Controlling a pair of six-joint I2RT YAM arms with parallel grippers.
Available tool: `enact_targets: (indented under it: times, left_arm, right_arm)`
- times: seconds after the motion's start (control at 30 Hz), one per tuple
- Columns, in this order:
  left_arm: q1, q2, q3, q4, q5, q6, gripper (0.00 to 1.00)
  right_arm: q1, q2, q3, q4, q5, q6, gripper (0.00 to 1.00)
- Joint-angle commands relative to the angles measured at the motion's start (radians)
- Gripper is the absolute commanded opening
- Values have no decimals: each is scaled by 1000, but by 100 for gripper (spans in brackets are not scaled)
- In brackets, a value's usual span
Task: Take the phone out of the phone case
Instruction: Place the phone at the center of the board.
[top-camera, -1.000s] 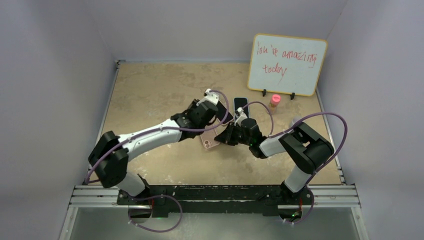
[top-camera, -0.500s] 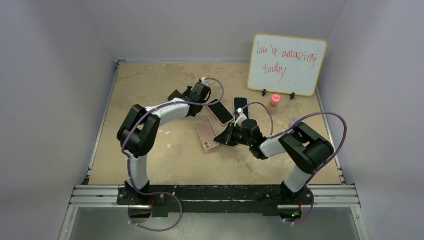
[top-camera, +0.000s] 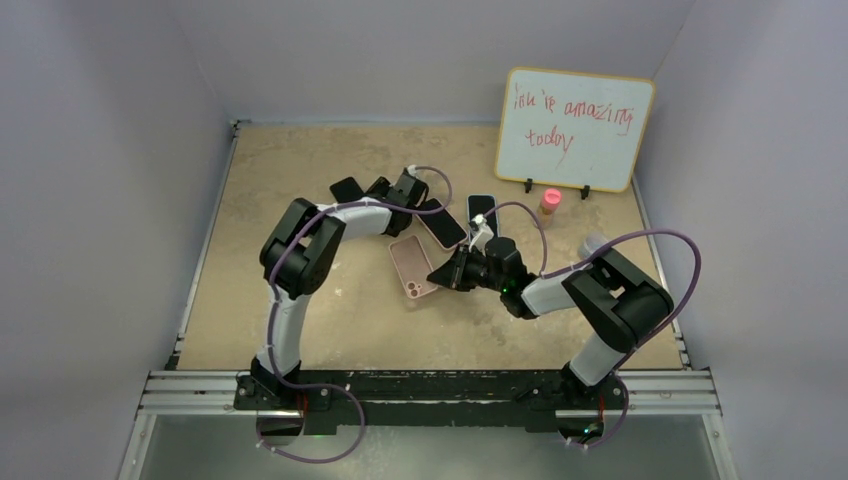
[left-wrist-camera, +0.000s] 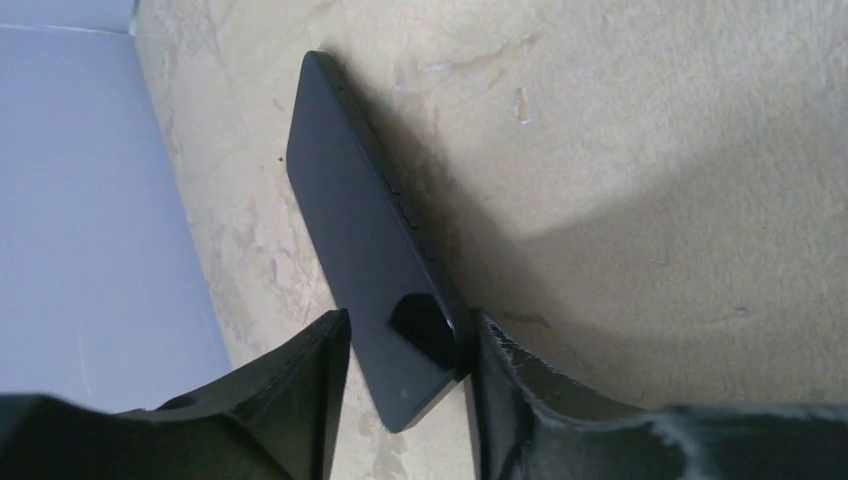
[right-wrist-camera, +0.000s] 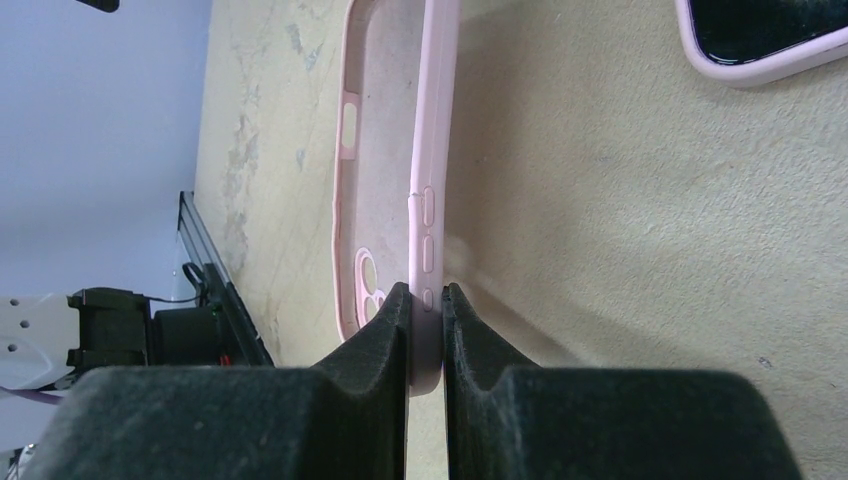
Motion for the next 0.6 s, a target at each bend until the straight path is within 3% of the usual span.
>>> enact_targets:
  times: [0.0,0.17,0.3,0.47,0.57]
  left_arm:
    - [7,-33,38,-43,64,-104,51]
    - [7,-92,55,-103,131,-209,62]
    - [9,-169,44,-144,187,-330,79]
    - [15,-319,-39,-176,262,-511,80]
    - [15,-468,-196,-114,334,-638,80]
  right_arm:
    - [1,-18,6,35,-18,-25,0]
    - [1,-26,3,28,-16,-24,0]
    - [0,-33,1,18,-6,-23,0]
    - [0,-39,-4,21,5,-17,0]
    - [0,-51,-9,30,22,-16,0]
